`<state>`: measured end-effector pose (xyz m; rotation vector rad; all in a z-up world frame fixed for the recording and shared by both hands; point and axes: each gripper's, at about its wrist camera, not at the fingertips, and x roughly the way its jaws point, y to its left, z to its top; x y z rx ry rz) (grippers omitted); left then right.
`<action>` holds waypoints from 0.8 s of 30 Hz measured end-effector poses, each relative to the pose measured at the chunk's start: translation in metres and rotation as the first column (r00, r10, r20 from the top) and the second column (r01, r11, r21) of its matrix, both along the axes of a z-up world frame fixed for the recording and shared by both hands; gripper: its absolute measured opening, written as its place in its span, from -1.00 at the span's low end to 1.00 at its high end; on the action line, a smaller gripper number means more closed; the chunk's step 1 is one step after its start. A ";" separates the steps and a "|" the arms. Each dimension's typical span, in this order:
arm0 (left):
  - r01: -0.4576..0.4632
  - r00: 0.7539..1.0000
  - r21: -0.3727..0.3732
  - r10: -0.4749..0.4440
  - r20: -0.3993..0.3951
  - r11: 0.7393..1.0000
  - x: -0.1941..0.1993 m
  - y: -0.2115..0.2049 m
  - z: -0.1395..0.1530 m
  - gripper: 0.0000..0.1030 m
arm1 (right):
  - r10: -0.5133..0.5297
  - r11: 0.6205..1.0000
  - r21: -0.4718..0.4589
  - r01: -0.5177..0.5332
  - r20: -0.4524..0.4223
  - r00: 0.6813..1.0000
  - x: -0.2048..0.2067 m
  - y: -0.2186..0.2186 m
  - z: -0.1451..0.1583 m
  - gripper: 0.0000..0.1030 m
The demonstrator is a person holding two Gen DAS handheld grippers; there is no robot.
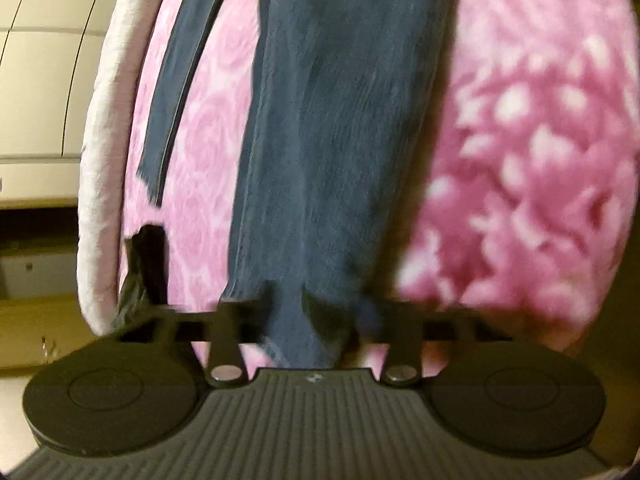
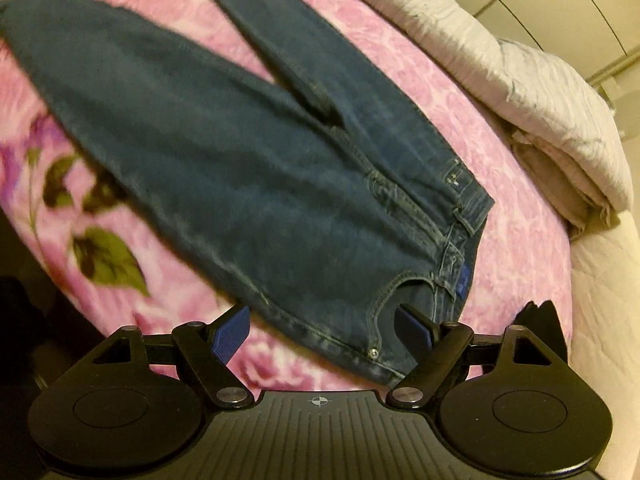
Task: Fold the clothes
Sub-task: 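Grasp a jeans hem with the left gripper while the right gripper grasps the waistband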
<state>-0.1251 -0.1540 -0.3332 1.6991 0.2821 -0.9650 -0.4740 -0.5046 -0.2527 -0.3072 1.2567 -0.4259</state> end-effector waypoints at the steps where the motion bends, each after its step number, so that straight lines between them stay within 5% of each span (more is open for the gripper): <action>1: -0.030 1.000 -0.001 0.030 0.006 1.000 0.005 -0.001 0.001 -0.73 | 0.014 1.000 -0.007 -0.014 -0.009 1.000 -0.005 -0.001 -0.005 0.60; 8: -0.173 0.985 0.003 0.173 -0.003 0.985 0.019 -0.020 0.003 -0.75 | 0.124 0.982 -0.129 -0.137 -0.103 0.987 -0.052 -0.017 -0.048 0.60; 13: -0.267 0.963 -0.028 0.267 0.036 0.963 0.015 -0.036 0.001 -0.75 | 0.231 0.930 -0.247 -0.272 -0.183 0.956 -0.083 -0.035 -0.086 0.48; 21: -0.323 0.941 -0.046 0.326 0.092 0.945 0.011 -0.046 -0.012 -0.78 | 0.360 0.862 -0.322 -0.392 -0.156 0.920 -0.090 -0.069 -0.126 0.25; 22: -0.337 0.936 -0.044 0.340 0.088 0.940 0.012 -0.047 -0.010 -0.80 | 0.368 0.858 -0.324 -0.398 -0.154 0.917 -0.088 -0.072 -0.129 0.19; 24: -0.364 0.927 -0.042 0.366 0.079 0.930 0.012 -0.048 -0.006 -0.80 | 0.357 0.877 -0.287 -0.385 -0.144 0.923 -0.082 -0.080 -0.129 -0.32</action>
